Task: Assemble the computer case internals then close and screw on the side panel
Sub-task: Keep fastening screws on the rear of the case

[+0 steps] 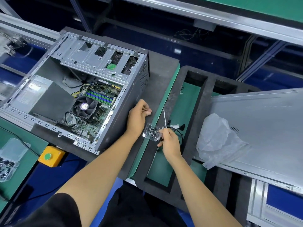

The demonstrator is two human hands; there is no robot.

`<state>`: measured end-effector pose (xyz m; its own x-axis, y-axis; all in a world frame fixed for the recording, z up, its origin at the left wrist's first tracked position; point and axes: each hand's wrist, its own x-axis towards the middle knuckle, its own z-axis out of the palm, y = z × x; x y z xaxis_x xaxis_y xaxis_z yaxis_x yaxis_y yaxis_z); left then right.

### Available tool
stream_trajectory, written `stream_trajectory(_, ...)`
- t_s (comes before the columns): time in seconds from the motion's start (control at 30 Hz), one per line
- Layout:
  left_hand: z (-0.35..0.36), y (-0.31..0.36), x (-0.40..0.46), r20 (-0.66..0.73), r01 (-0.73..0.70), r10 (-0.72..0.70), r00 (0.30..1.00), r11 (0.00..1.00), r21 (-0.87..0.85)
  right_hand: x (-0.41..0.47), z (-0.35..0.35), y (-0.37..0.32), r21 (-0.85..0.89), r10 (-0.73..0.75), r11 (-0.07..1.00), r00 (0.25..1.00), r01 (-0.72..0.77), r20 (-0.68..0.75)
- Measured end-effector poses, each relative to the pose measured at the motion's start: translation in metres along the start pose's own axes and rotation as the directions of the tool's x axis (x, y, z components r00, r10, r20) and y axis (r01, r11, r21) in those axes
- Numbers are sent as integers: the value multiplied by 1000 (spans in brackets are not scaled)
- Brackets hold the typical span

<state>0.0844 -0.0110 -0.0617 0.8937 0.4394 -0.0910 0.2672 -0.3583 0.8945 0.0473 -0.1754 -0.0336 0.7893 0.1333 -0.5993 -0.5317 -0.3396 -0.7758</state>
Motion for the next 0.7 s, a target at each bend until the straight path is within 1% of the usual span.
stream_trajectory(0.03, 2, 6, 2, 7, 37, -36, 999, 993, -110, 1, 0, 0, 8, 2, 1000, 1000, -2, -5)
stream_trajectory(0.07, 3, 12, 5, 35, 112, -106, 994, 956, -270, 2, 0, 1, 15, 3, 1000, 1000, -3, -9)
stream_trajectory(0.1, 4, 17, 7, 69, 198, -187, 980, 874, -444, 3, 0, 0, 19, 1, 1000, 1000, -1, -10)
stream_trajectory(0.13, 6, 21, 10, 113, 271, -257, 960, 745, -610, 3, 0, 0, 22, -2, 1000, 1000, 2, -13)
stream_trajectory(0.17, 7, 24, 13, 169, 329, -312, 935, 581, -744, 4, 0, 0, 27, -3, 1000, 1000, 3, -20)
stream_trajectory(0.2, 7, 26, 16, 232, 371, -347, 909, 417, -830, 4, 0, 0, 37, -4, 999, 1000, 5, -28)
stream_trajectory(0.23, 7, 27, 19, 289, 403, -365, 885, 291, -867, 5, 0, 0, 46, -7, 999, 999, 8, -34)
stream_trajectory(0.27, 6, 27, 20, 336, 427, -367, 868, 202, -882, 5, 0, 1, 48, -9, 999, 999, 11, -37)
stream_trajectory(0.33, 4, 28, 20, 387, 442, -354, 851, 85, -893, 6, 0, 1, 28, -17, 999, 999, 18, -39)
stream_trajectory(0.43, 3, 27, 20, 420, 425, -340, 842, -62, -903, 8, -1, 2, 9, -45, 999, 999, 45, -31)
stream_trajectory(0.5, 3, 28, 21, 462, 454, -322, 826, -105, -885, 10, -1, 3, 2, -48, 999, 999, 48, -22)
stream_trajectory(0.53, 2, 28, 21, 488, 487, -321, 812, -89, -869, 11, -1, 3, 6, -45, 999, 999, 45, -20)
stream_trajectory(0.57, 3, 30, 22, 511, 526, -323, 797, -48, -849, 12, -2, 4, 14, -40, 999, 999, 40, -20)
stream_trajectory(0.63, 2, 32, 24, 532, 584, -329, 780, 78, -808, 15, -2, 5, 18, -34, 999, 999, 35, -20)
stream_trajectory(0.7, -1, 35, 29, 516, 604, -340, 786, 248, -757, 16, -3, 6, 12, -40, 999, 999, 40, -13)
